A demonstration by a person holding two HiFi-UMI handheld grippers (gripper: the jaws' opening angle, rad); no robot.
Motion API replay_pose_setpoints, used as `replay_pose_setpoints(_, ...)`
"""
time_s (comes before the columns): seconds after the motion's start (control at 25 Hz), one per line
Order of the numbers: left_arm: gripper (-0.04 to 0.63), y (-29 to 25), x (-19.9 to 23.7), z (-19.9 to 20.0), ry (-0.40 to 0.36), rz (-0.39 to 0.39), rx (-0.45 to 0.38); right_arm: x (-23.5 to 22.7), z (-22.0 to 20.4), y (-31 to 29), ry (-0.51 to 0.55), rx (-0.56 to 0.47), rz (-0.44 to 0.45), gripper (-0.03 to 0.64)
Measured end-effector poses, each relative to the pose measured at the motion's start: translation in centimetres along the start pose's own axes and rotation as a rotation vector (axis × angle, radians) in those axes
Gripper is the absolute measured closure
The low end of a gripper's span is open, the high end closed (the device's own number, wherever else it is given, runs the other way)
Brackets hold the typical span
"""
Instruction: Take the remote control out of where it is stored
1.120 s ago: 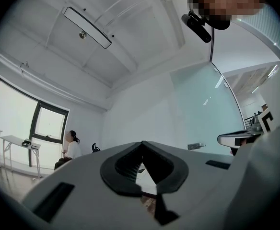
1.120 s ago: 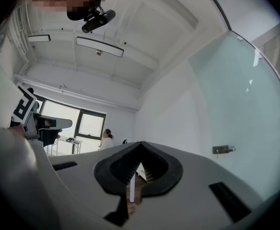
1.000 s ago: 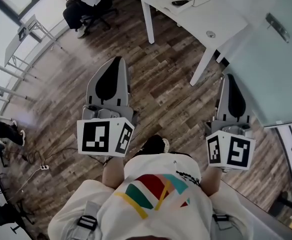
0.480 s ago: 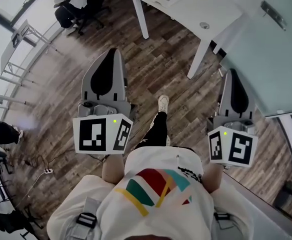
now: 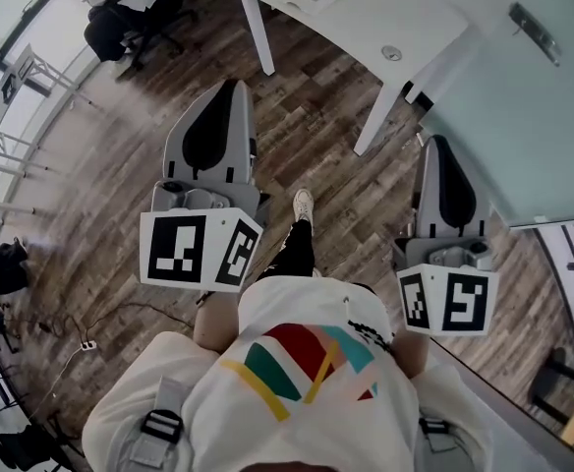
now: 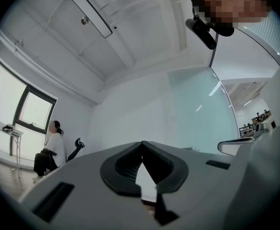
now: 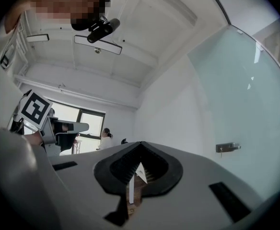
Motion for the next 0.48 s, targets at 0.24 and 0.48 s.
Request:
replay_pose_setpoints(0.24, 0.591, -4.6, 2.2, -0.5, -0.001, 0.010, 0.004, -1.3, 0.0, -5.2, -0.060, -0.014, 0.024, 0.617)
replay_pose_setpoints(0.48, 0.591, -8.6, 5.0, -0.5, 0.008, 0.018, 0.003, -2.3, -0.7, -10.7, -0.082, 0.003, 0.026, 0.617)
Point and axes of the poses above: the fingertips, and each gripper's own axes: y backward along the fingers, x to its left, z out of its top, the point moved 3 cm from there along y, backward along the fingers, and after that the axes turned 1 degree about -x, right-handed, at the moved point
